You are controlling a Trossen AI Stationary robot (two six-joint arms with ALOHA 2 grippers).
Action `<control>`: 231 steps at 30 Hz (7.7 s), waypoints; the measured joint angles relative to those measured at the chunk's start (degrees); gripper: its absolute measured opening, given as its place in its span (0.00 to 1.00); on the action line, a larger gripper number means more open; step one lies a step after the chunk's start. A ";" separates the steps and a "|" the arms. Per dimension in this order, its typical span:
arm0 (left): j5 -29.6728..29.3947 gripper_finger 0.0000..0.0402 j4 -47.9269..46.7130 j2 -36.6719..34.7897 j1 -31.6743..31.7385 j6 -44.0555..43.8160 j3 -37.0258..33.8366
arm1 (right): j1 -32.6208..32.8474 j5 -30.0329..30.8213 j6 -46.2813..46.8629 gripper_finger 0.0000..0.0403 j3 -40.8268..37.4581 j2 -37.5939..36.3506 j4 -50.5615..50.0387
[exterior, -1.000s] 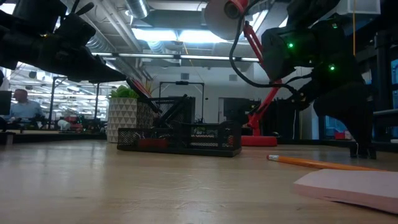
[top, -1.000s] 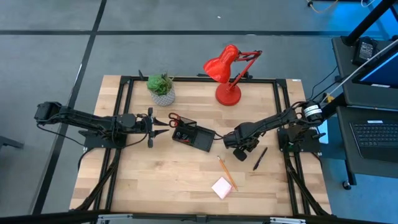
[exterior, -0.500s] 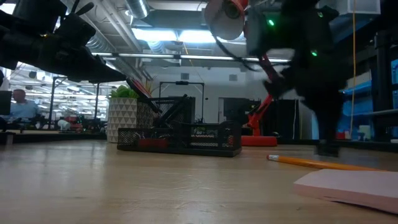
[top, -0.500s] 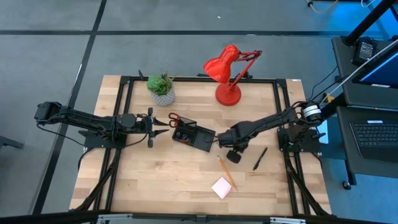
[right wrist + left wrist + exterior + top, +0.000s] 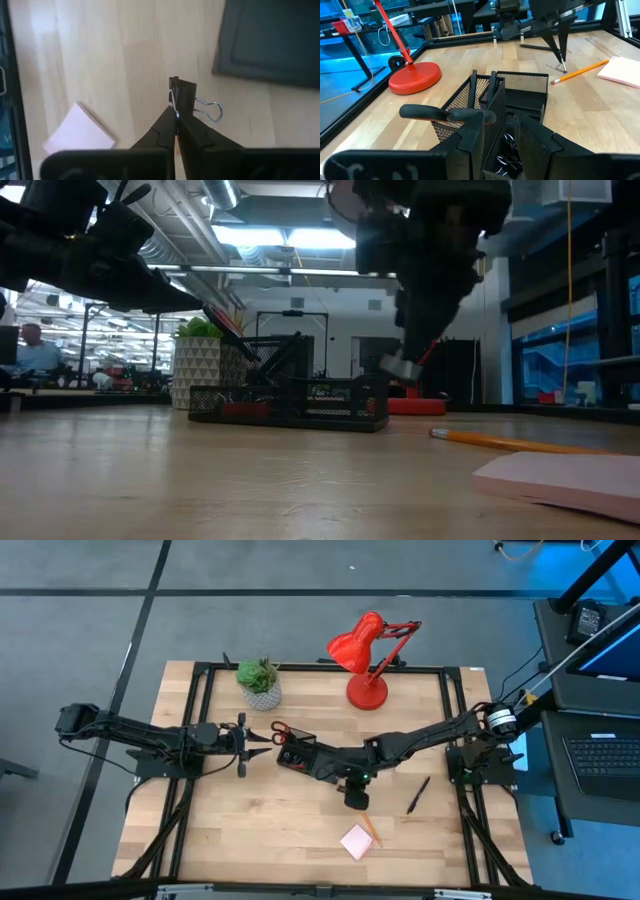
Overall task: Pick and place office supplies into organizer
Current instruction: Put the black binder clip into the black desk organizer, then put the black pen into the black desk organizer
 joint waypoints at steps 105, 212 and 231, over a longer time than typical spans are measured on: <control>0.00 0.25 -0.46 0.00 0.00 0.04 0.00 | -1.04 29.87 -13.92 0.20 -0.02 13.35 36.95; 0.00 0.25 -1.27 0.02 0.00 -4.65 0.00 | 29.27 14.51 -15.21 0.24 -10.91 -9.94 -27.39; 0.00 0.25 -1.29 0.02 0.00 -4.65 0.00 | 29.27 16.07 -6.17 0.54 -10.88 -9.94 -27.85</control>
